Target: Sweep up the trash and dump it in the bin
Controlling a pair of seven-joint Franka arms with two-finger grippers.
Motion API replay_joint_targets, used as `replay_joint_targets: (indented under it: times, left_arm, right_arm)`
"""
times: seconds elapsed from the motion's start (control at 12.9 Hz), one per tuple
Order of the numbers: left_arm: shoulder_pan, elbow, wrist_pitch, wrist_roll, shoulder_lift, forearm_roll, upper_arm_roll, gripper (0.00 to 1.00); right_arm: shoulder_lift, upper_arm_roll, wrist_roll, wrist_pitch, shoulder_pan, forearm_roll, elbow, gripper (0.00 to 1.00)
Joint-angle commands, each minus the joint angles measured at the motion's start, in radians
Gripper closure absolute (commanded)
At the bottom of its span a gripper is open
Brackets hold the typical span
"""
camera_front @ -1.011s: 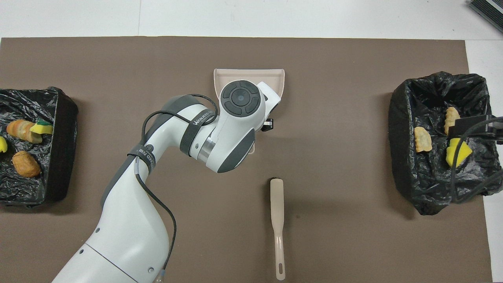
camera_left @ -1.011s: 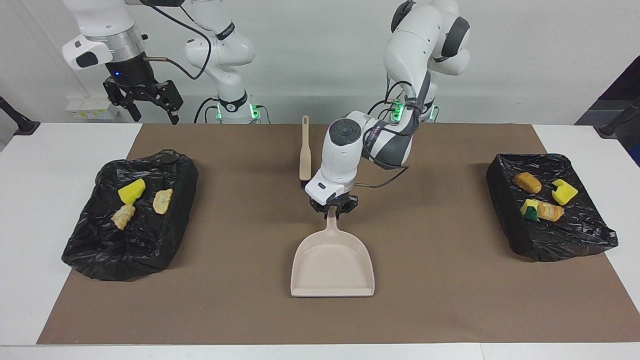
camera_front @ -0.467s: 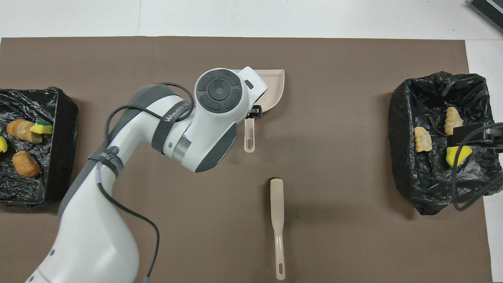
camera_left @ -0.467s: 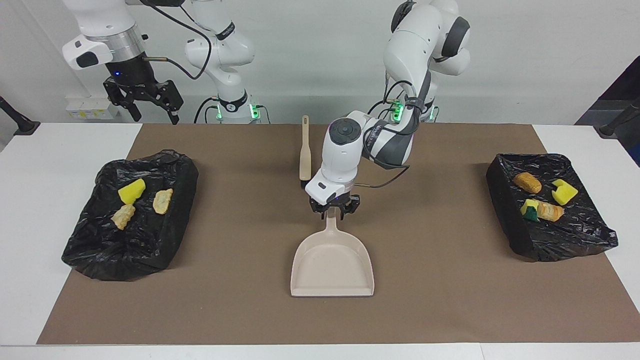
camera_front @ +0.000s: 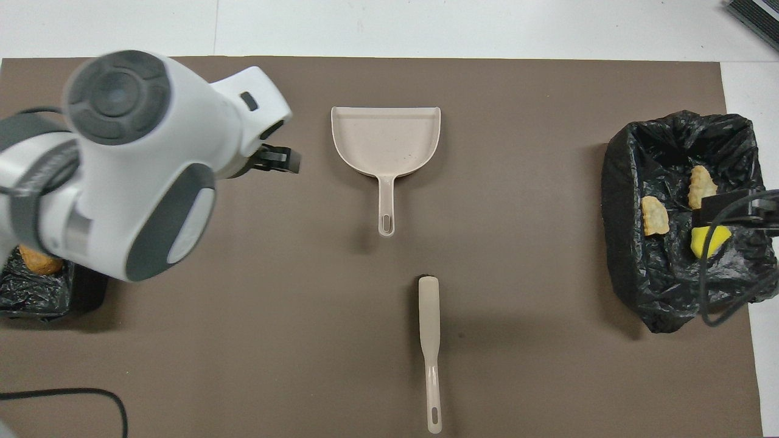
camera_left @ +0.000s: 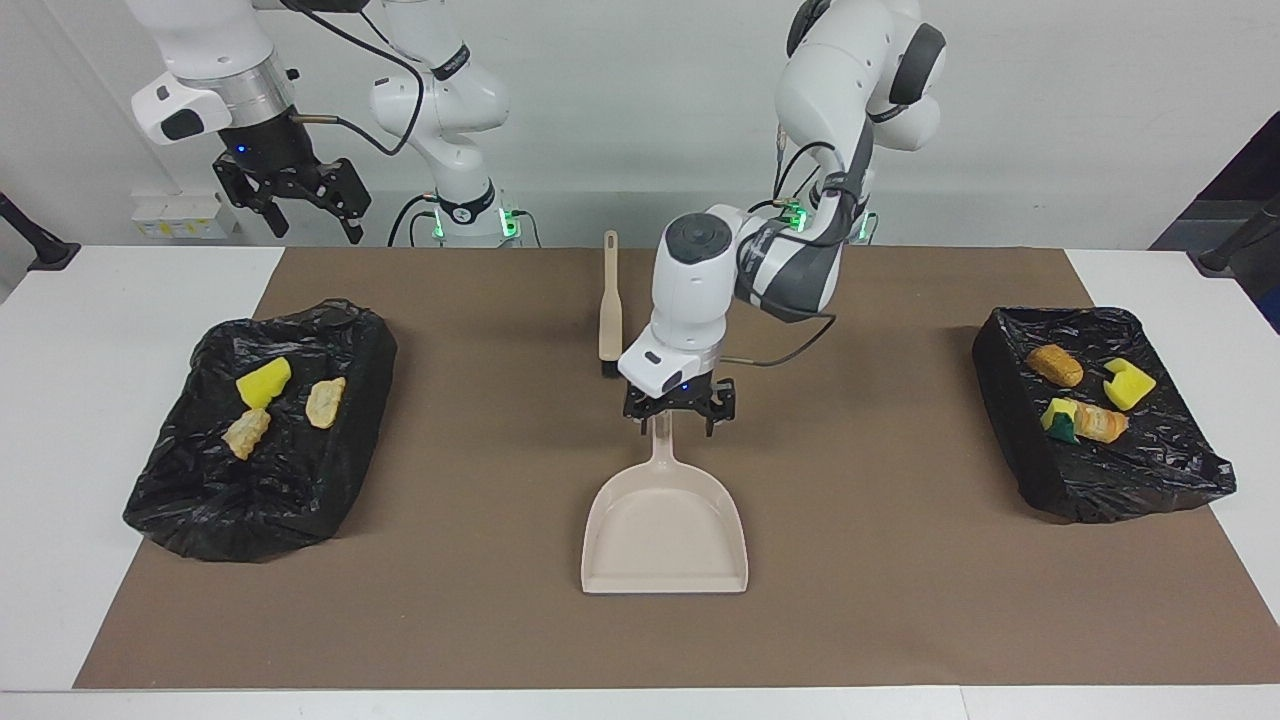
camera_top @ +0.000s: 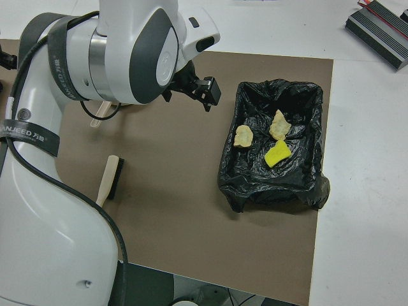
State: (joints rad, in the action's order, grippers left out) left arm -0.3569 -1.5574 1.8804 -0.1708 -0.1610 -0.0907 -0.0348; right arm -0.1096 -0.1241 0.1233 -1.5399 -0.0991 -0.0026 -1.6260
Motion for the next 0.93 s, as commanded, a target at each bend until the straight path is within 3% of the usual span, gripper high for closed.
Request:
replay_joint_targets:
  times: [0.0,0.23,0.47,0.86]
  left_arm:
    - [0.055,-0.036,-0.078,0.108,0.098,0.005,-0.001,0.0]
    - [0.145,0.02,-0.222,0.221,0.153,0.066,0.001,0.0]
    - [0.211,0.118,-0.369,0.295,0.147,0.094,0.003,0.0]
    - [0.271,0.109,-0.397,0.307,0.198,0.128,0.001,0.0]
  right_arm:
    - [-0.013,0.006,0.016,-0.006,0.004,0.022,-0.009,0.0]
    - [-0.015,0.006,0.003,0.004,0.006,0.022,-0.012,0.0]
    - [-0.015,0.006,0.004,0.0,0.006,0.021,-0.012,0.0]
    - [-0.015,0.006,0.001,-0.006,0.006,0.021,-0.012,0.0]
